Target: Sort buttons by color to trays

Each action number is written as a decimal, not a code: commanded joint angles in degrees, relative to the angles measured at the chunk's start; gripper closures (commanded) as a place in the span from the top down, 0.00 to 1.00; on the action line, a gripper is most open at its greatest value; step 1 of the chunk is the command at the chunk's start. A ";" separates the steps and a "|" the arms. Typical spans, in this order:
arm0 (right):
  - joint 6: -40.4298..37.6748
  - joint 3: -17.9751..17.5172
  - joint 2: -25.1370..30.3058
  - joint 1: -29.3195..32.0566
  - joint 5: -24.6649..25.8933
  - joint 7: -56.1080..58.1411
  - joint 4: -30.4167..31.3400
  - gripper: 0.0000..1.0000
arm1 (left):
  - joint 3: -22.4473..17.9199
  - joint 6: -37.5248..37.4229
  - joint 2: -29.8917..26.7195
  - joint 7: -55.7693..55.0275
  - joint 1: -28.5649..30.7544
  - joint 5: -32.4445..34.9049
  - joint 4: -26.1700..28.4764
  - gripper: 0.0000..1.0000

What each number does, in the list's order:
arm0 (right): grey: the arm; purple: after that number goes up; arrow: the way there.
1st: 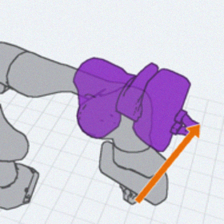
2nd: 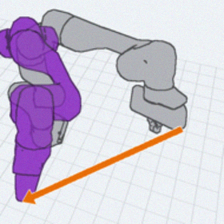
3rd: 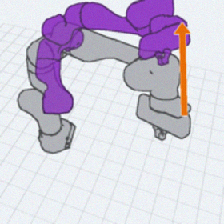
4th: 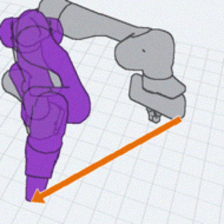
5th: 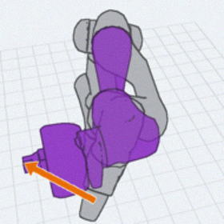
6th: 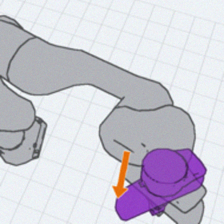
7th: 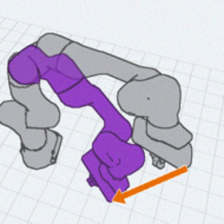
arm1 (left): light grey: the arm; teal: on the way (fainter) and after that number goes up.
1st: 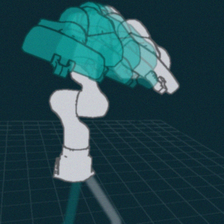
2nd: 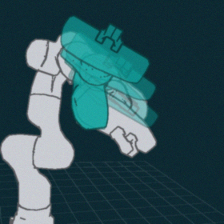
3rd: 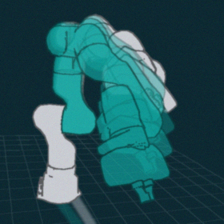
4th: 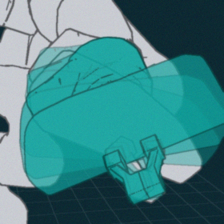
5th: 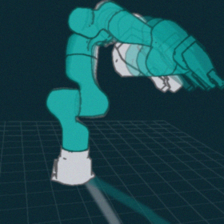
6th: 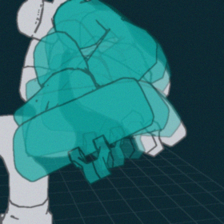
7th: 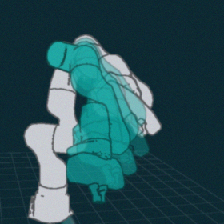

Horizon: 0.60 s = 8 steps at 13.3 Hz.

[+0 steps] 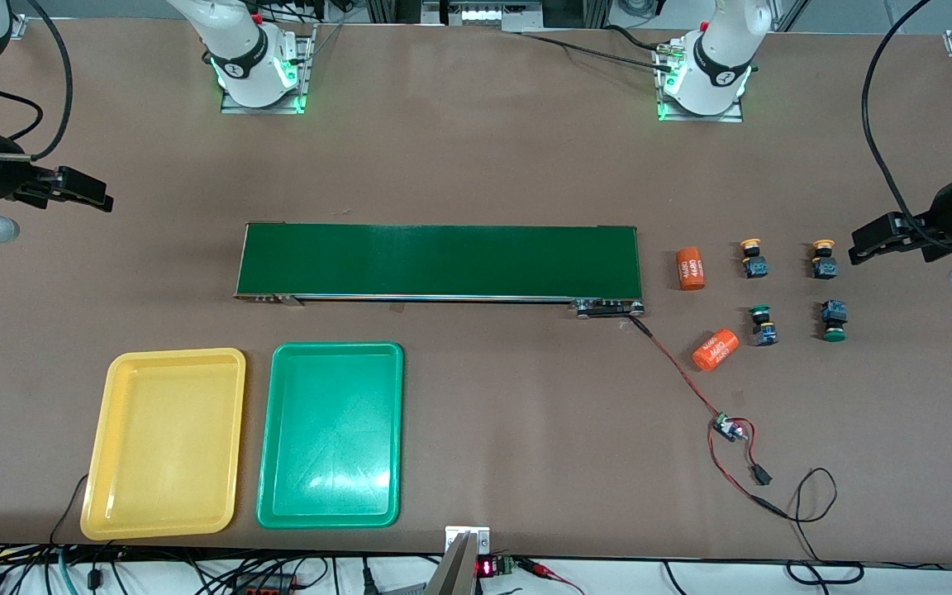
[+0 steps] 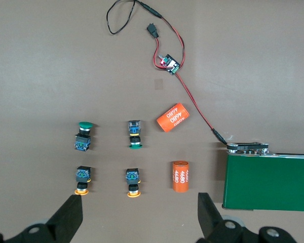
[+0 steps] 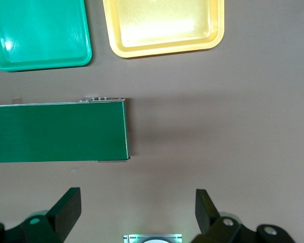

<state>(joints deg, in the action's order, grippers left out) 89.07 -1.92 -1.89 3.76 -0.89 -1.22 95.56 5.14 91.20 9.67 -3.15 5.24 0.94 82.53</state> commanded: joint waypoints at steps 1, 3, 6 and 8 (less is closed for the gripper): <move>-0.30 -0.01 0.31 0.19 -0.34 -0.10 0.16 1.00 | -0.13 -1.02 -1.06 0.42 0.21 -0.85 0.26 1.00; -0.30 -0.01 0.31 0.19 -0.34 -0.10 0.16 1.00 | -0.04 -0.32 -0.62 0.25 0.12 -1.63 -0.52 1.00; -0.30 -0.01 0.31 0.19 -0.34 -0.18 0.16 1.00 | 0.05 -0.58 -0.18 0.07 -0.06 -2.17 0.08 1.00; -0.30 -0.01 0.31 0.19 -0.34 -0.10 0.16 1.00 | 0.05 -0.84 2.44 0.77 0.04 -1.82 0.18 1.00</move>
<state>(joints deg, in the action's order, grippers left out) 89.07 -1.92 -1.90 3.77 -0.89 -1.24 95.56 5.30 90.89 9.99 -3.11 5.16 0.42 82.78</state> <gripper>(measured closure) 0.000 0.000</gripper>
